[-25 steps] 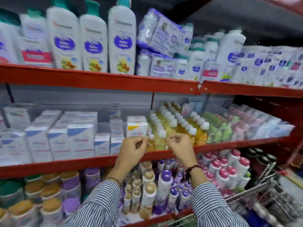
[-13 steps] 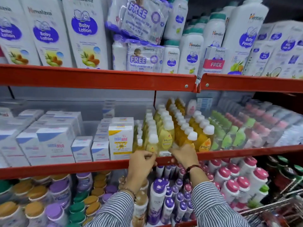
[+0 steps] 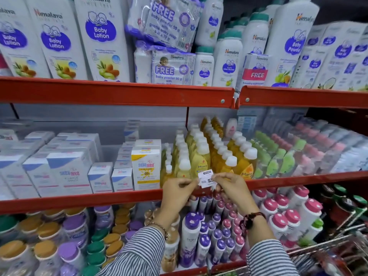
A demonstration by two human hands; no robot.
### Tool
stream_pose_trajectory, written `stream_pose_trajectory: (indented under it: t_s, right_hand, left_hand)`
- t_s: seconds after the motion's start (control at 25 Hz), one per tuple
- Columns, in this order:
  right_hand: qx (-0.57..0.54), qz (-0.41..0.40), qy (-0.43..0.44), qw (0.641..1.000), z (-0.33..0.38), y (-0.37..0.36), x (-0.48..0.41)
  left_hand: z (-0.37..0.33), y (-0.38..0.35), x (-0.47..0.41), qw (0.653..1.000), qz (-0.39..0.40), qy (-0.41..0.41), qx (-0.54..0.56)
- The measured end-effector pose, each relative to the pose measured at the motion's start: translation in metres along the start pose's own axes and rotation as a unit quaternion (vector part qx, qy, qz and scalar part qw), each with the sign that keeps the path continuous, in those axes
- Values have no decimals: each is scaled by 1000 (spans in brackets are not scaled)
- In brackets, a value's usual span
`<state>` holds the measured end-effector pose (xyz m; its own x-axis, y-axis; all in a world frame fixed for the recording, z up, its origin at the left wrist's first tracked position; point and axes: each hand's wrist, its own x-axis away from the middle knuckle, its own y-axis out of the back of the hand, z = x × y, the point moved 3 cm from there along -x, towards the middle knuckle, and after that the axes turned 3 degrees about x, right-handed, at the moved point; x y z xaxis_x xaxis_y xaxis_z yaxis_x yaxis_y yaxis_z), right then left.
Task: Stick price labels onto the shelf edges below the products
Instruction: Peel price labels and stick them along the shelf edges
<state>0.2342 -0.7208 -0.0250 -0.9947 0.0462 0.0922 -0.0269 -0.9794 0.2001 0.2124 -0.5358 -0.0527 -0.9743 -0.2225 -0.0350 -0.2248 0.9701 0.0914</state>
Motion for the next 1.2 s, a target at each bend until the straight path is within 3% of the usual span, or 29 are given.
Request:
stream_pose_trajectory:
  t_s: [0.24, 0.44, 0.64, 0.96, 1.2]
  right_hand:
    - [-39, -8, 125, 991, 44, 1, 28]
    - [-26, -57, 254, 965, 120, -17, 31]
    - [-3, -98, 286, 953, 176, -32, 22]
    - [67, -167, 321, 930, 201, -33, 20]
    - [130, -242, 357, 893, 203, -34, 22]
  left_hand:
    - [-55, 14, 18, 994, -23, -91, 62]
    - [-134, 49, 18, 968, -120, -220, 25]
    - [-191, 73, 7, 946, -171, -276, 9]
    - [-207, 74, -8, 928, -187, -324, -7]
    - [-207, 80, -10, 869, -197, -428, -151]
